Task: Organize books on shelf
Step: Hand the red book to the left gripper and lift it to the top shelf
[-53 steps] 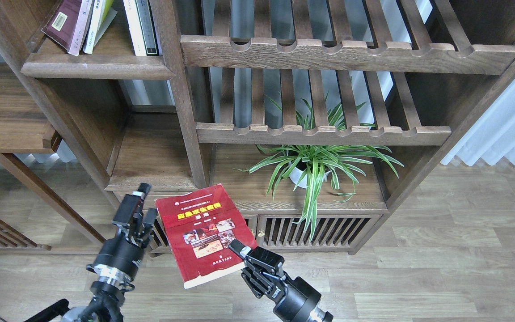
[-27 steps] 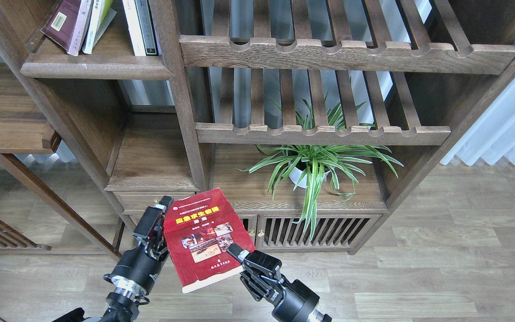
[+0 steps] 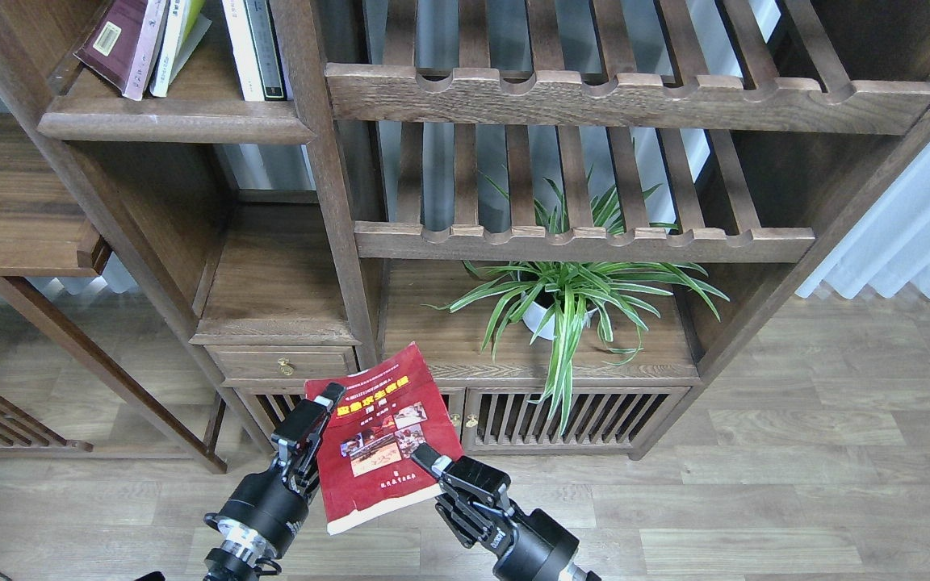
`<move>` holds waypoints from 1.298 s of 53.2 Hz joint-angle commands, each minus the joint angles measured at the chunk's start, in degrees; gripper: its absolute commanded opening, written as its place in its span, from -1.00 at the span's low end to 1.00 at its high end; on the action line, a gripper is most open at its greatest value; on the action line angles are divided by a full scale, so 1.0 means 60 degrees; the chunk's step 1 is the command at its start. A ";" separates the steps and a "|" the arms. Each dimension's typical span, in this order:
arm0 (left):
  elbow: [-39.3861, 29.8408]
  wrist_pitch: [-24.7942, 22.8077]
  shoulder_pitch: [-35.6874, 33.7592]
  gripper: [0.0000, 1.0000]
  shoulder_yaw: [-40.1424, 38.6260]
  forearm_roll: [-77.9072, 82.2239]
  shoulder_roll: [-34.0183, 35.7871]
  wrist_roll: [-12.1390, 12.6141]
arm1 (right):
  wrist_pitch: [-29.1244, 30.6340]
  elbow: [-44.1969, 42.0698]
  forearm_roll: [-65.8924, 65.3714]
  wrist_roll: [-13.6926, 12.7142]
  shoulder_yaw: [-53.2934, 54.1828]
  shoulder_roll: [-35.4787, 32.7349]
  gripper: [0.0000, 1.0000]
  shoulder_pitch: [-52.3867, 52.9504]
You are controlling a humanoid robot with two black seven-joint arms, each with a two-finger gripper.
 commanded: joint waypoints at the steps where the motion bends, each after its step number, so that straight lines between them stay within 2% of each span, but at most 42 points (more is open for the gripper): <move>1: 0.0001 0.0000 0.0002 -0.91 0.0141 0.0028 0.0004 0.0057 | -0.0001 -0.0011 0.0006 0.0005 0.0005 0.0004 -0.88 -0.0015; 12: 0.0001 0.0000 -0.0012 -0.94 0.0127 0.0130 0.0121 0.0072 | -0.0001 -0.0055 -0.0009 0.0019 0.0020 0.0034 -0.81 -0.0044; 15: 0.0001 0.0000 0.0002 -0.94 0.0039 0.0262 0.0194 0.0072 | -0.0001 -0.0070 -0.0097 0.0019 -0.0010 0.0034 -0.52 -0.0030; 17: 0.0001 0.0000 0.0002 -0.94 -0.0063 0.0393 0.0296 0.0072 | -0.0001 -0.0114 -0.0388 0.0049 0.0019 0.0048 0.03 0.0029; 18: 0.0001 0.0000 0.0002 -0.94 -0.0078 0.0423 0.0326 0.0072 | -0.0001 -0.0128 -0.0491 0.0063 0.0020 0.0048 0.15 0.0044; 20: 0.0001 0.0000 0.0017 -0.94 -0.0151 0.0496 0.0515 0.0072 | -0.0001 -0.0172 -0.0929 0.0078 0.0107 0.0034 0.52 0.0044; 24: 0.0001 0.0000 0.0046 -0.94 -0.0283 0.0599 0.0984 0.0087 | -0.0001 -0.0187 -0.1429 0.0122 0.0181 -0.0010 0.82 0.0044; 26: -0.0014 0.0000 0.0061 -0.94 -0.0342 0.0701 0.1218 0.0101 | -0.0001 -0.0187 -0.1444 0.0122 0.0210 -0.0040 0.91 0.0044; 29: -0.0028 0.0000 0.0075 -0.94 -0.0445 0.0877 0.1468 0.0101 | -0.0001 -0.0187 -0.1430 0.0137 0.0298 -0.0098 0.96 0.0044; 43: -0.0263 0.0000 0.0500 -0.93 -0.1791 0.1873 0.3108 0.0087 | -0.0001 -0.0304 -0.1430 0.0181 0.0928 -0.0142 0.97 0.0073; 49: -0.1023 0.0000 0.0588 -0.94 -0.2495 0.1859 0.4001 -0.0045 | -0.0001 -0.0421 -0.1430 0.0181 0.0942 -0.0142 0.97 0.0073; 51: -0.1274 0.0000 0.0559 -0.94 -0.2992 0.1873 0.4675 -0.0045 | -0.0001 -0.0451 -0.1430 0.0181 0.0928 -0.0142 0.97 0.0073; 61: -0.1259 0.0000 0.0500 -0.95 -0.4311 0.1859 0.5306 -0.0016 | -0.0001 -0.0451 -0.1459 0.0181 0.0928 -0.0142 0.97 0.0088; 69: -0.1259 0.0000 -0.0216 -0.96 -0.5014 0.1815 0.5686 -0.0016 | -0.0001 -0.0495 -0.1503 0.0166 0.0913 -0.0142 0.97 0.0131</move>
